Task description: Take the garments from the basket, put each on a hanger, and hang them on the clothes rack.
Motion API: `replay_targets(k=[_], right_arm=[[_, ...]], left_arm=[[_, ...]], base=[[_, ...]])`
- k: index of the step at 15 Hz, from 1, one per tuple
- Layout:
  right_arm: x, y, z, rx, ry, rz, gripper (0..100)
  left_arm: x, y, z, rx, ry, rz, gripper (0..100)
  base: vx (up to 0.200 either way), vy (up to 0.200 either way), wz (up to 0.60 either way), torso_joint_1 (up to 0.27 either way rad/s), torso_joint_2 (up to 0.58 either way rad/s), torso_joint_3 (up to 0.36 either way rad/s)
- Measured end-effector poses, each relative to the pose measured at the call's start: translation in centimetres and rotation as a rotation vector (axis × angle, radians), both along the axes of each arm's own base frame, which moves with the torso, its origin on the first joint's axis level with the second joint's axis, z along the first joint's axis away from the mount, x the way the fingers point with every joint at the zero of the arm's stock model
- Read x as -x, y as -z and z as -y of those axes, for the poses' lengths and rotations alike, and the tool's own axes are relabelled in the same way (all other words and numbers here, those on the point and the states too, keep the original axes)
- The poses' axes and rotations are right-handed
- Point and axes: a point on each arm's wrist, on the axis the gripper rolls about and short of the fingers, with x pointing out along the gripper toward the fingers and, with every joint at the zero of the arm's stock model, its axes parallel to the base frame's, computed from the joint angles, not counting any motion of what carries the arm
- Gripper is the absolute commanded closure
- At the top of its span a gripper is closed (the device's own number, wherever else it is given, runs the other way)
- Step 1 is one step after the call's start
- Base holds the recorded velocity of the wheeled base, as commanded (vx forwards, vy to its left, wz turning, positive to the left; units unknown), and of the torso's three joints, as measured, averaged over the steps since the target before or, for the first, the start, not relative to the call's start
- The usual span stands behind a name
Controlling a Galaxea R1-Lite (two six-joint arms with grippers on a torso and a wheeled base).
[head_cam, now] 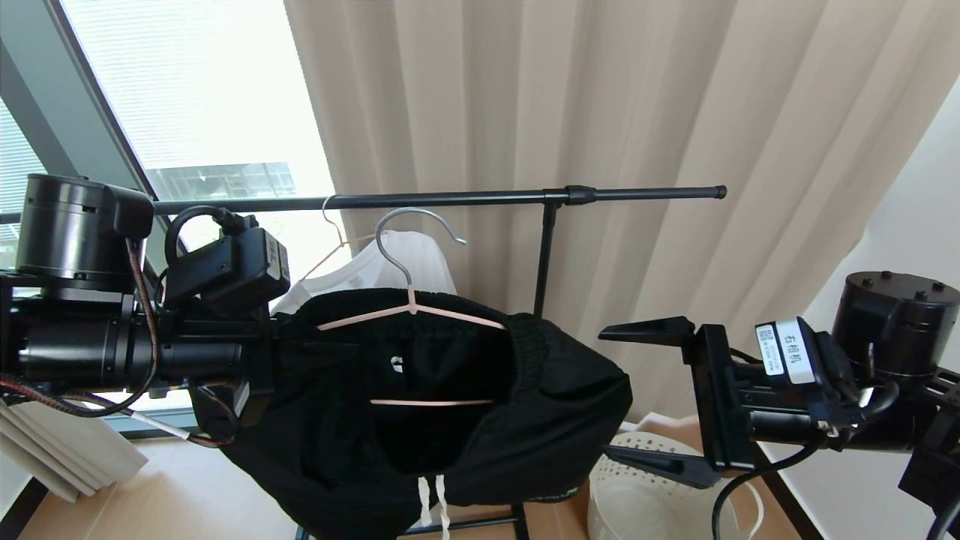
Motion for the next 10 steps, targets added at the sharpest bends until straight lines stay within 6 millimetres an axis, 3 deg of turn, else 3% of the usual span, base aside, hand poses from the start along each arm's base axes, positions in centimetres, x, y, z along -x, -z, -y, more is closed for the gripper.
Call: replay_targets(k=[5,10], right_arm=[[-2.9,2.4,0.1,0.031,0.041,-0.069,0],[-4.5,4.4,0.1,0.055,0.056,-0.109,0]], left_arm=[[0.5,-0.6,-0.4,0.024,-0.024,0.000,100],[0.9,-1.1,-0.5,0.048,-0.041,-0.007,100]], base=[[0.000,0.000,0.00,0.000,0.00,0.000],[0.000,0.000,0.00,0.000,0.00,0.000]])
